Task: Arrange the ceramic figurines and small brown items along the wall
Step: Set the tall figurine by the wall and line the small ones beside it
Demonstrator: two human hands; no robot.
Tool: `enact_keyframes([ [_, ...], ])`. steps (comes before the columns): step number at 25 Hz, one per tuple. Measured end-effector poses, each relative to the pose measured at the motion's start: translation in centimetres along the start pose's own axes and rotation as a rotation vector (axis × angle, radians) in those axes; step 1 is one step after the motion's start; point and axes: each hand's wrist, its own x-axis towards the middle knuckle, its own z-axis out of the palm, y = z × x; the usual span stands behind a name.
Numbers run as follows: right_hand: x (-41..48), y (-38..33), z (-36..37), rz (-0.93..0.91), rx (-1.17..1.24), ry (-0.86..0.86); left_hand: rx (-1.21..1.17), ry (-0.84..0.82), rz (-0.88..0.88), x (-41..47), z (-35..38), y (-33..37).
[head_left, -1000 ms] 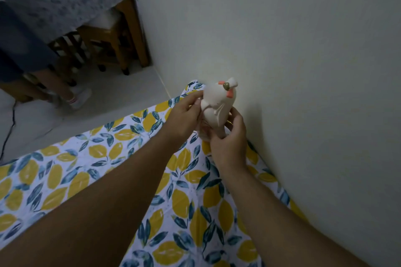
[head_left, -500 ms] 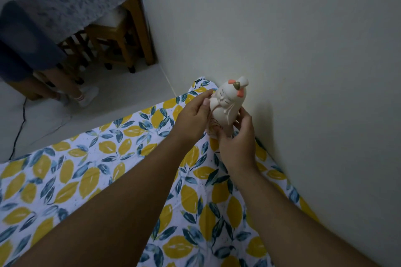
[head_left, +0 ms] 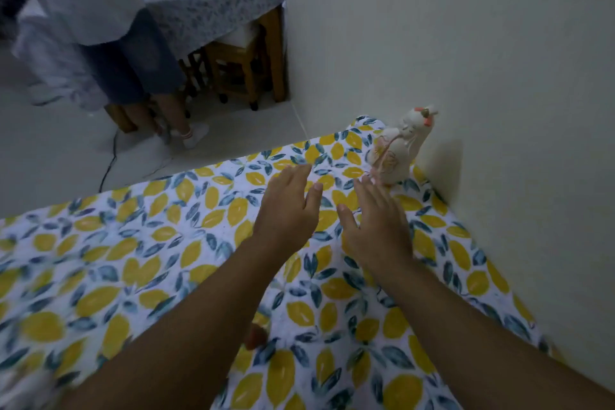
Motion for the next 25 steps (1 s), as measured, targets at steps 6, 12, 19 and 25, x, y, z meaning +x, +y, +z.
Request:
enact_keyframes([
  [6, -9.9, -13.5, 5.0, -0.296, -0.096, -0.216, 0.192, 0.099, -0.186, -15.2, -11.2, -8.6],
  [12, -17.7, -22.7, 12.3, -0.479, -0.156, -0.365, 0.326, 0.098, -0.333, -26.7, -18.1, -17.5],
  [19, -21.4, -25.9, 19.1, -0.330, -0.229, -0.631, 0.135, -0.052, -0.637, -32.5, -19.9, -24.0],
  [25, -21.1, -25.4, 19.7, -0.280, -0.067, -0.547, -0.062, 0.091, -0.673, -32.7, -19.3, -24.5],
])
